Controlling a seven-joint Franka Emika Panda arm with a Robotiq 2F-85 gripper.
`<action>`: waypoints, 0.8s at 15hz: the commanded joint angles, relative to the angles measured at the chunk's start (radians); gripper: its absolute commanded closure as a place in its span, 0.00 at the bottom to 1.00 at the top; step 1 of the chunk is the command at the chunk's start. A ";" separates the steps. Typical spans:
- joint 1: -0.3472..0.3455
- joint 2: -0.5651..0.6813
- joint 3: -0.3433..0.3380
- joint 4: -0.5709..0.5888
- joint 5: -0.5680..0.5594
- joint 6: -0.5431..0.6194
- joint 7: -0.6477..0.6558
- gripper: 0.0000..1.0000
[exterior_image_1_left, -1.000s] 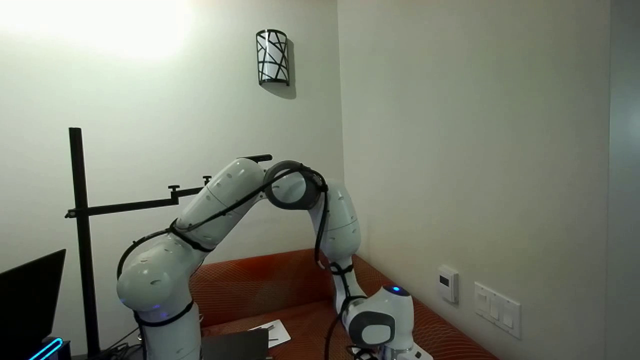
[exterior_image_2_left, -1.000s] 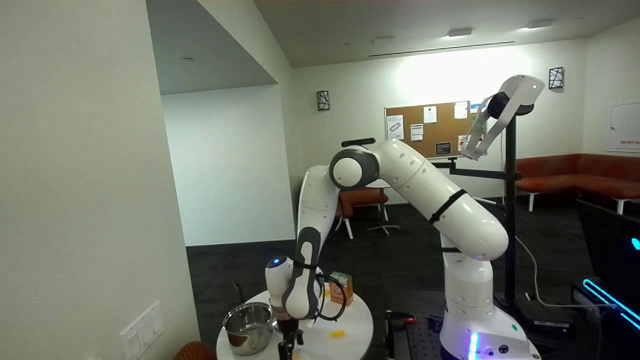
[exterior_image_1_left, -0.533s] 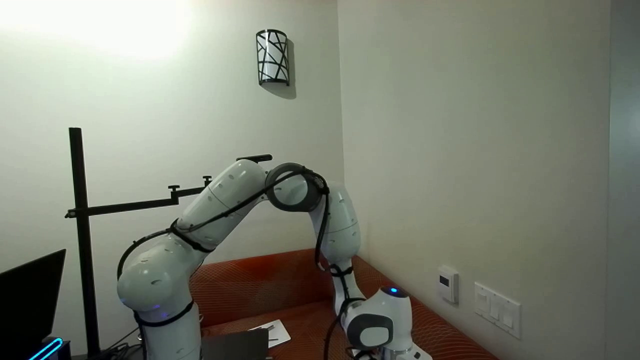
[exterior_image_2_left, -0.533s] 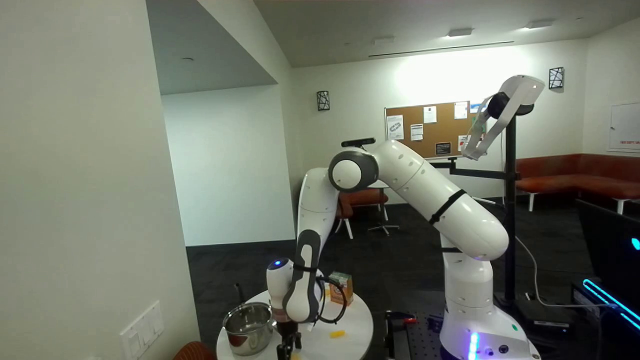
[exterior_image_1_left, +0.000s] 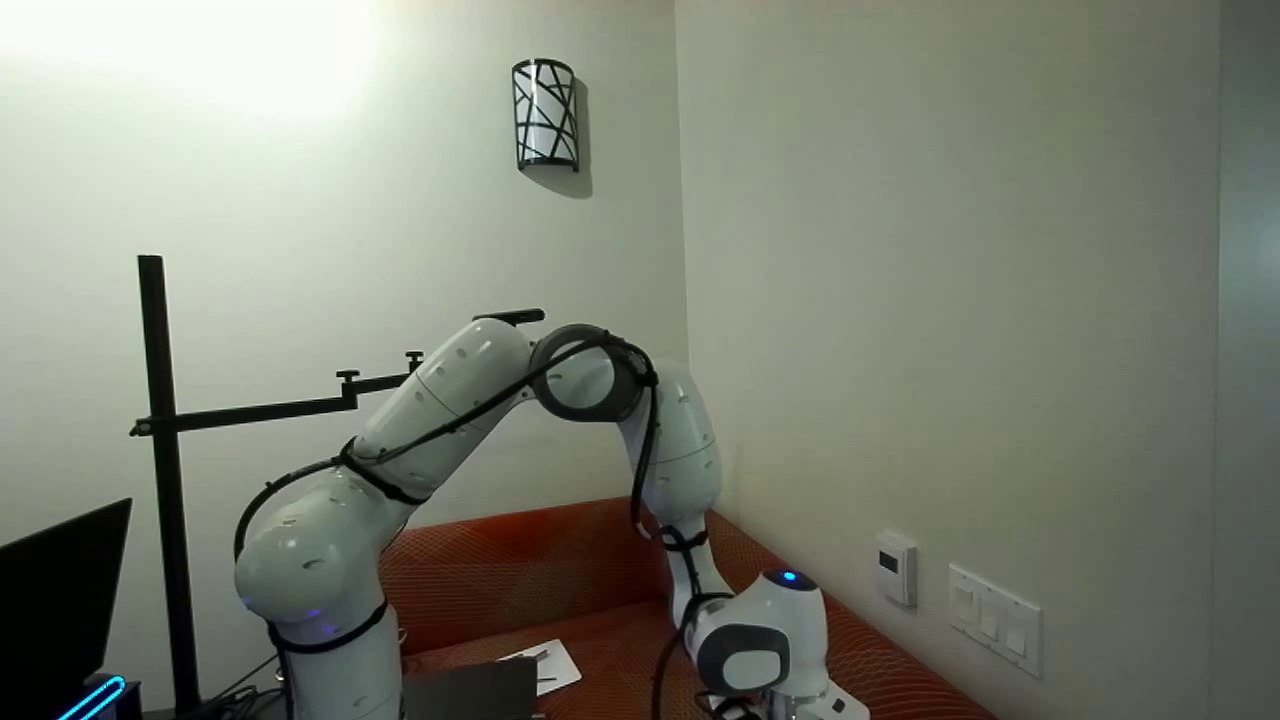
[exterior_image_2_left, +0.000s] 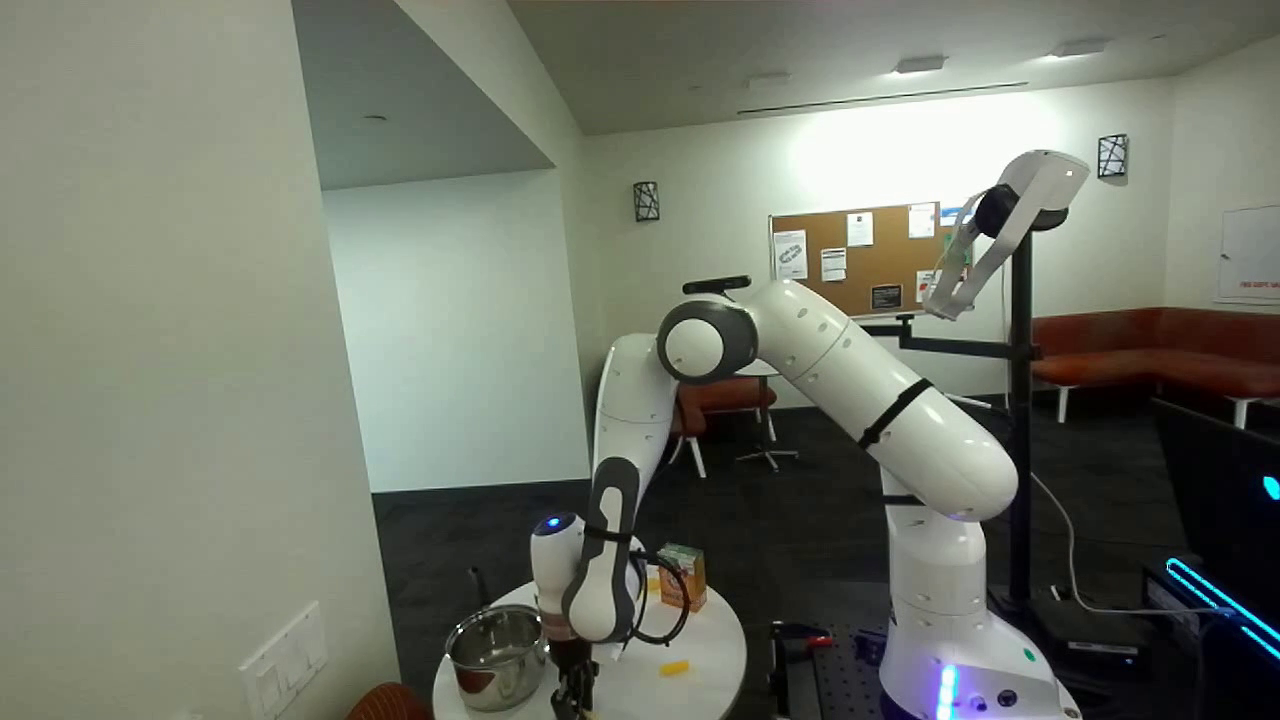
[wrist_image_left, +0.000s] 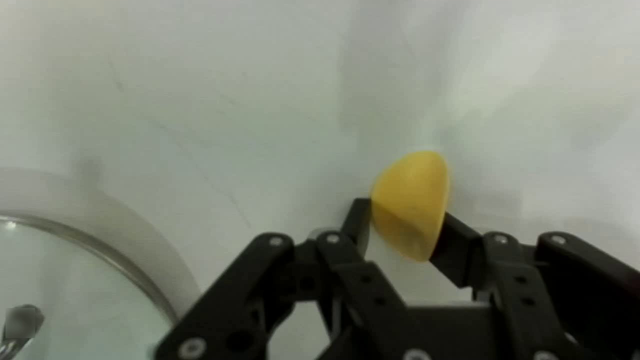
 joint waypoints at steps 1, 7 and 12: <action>0.015 0.008 -0.008 0.005 0.021 0.012 0.008 0.99; 0.019 0.009 -0.011 0.005 0.021 0.009 0.011 0.97; 0.025 -0.037 -0.007 -0.009 0.022 -0.017 0.013 0.97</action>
